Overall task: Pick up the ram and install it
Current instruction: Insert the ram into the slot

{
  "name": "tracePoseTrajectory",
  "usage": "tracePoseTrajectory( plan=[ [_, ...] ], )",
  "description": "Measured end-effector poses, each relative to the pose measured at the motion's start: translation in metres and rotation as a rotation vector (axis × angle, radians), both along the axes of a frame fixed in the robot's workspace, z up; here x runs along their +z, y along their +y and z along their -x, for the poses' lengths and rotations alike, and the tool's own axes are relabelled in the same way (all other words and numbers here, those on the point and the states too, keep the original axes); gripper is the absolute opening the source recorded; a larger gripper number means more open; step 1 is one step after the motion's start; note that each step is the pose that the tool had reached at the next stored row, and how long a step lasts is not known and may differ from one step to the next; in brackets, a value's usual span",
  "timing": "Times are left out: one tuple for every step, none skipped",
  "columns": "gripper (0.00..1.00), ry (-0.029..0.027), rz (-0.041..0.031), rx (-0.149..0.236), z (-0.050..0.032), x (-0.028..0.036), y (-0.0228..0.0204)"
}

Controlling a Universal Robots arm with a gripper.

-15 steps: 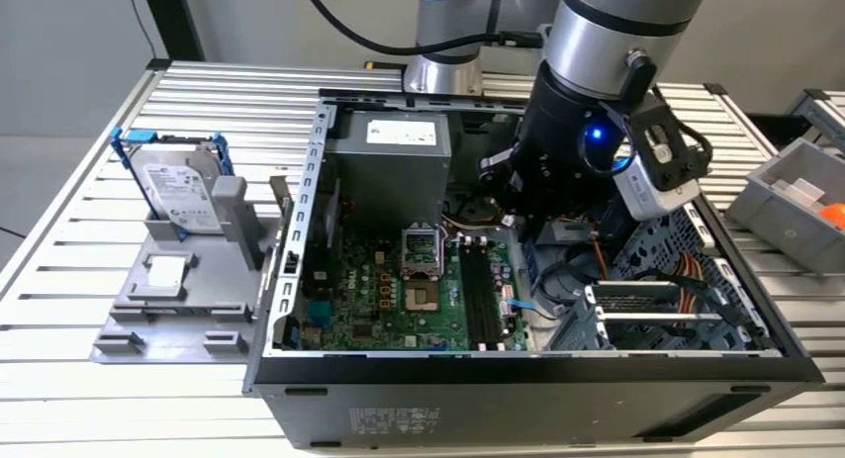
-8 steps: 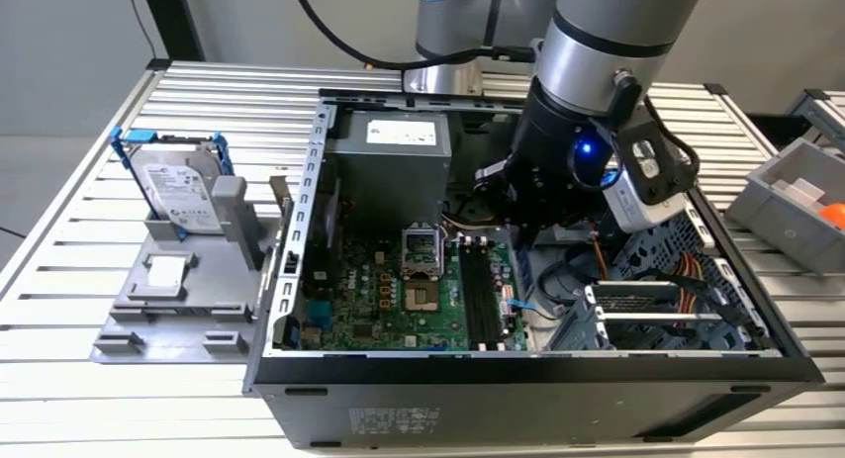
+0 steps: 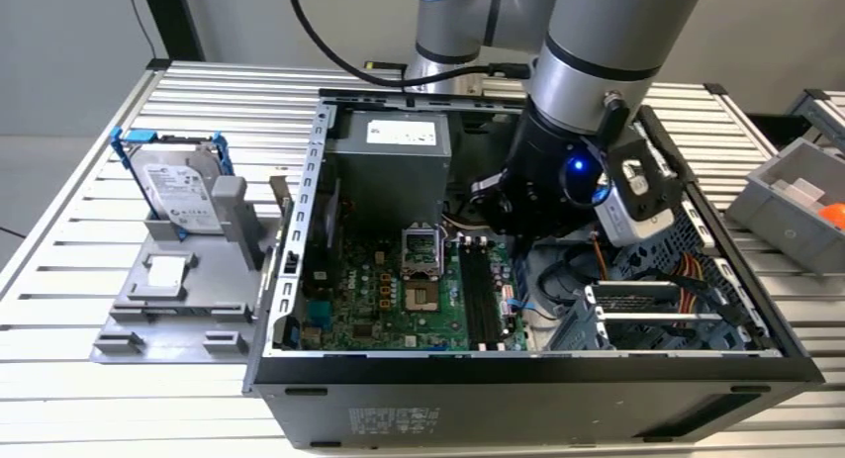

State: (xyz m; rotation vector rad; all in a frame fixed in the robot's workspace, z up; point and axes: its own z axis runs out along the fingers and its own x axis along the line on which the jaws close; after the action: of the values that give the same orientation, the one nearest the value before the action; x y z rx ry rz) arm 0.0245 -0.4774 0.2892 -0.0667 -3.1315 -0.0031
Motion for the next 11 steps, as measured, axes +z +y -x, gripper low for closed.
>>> tracePoseTrajectory(
  plan=[
    [0.0,0.0,0.0001,0.0,0.0,-0.0018,-0.0003],
    [0.0,0.0001,0.0002,0.0,0.0,-0.0036,-0.0007],
    [0.0,0.0,0.0002,0.0,0.0003,-0.0054,-0.0008],
    [0.0,0.0001,0.0005,0.0,0.0006,-0.0072,-0.0009],
    [0.0,0.0001,0.0007,-0.001,0.0008,-0.0091,-0.0009],
    [0.0,0.0,0.0009,-0.001,0.0009,-0.0108,-0.0009],
    [0.0,0.0,0.0011,-0.001,0.0012,-0.0128,-0.0009],
    [0.0,0.0,0.0014,-0.001,0.0014,-0.0146,-0.0009],
    [0.0,0.0,0.0018,-0.001,0.0017,-0.0164,-0.0009],
    [0.0,0.0,0.002,-0.001,0.0019,-0.0182,-0.0009],
    [0.0,0.0,0.0024,-0.001,0.0021,-0.02,-0.0009]
  ],
)
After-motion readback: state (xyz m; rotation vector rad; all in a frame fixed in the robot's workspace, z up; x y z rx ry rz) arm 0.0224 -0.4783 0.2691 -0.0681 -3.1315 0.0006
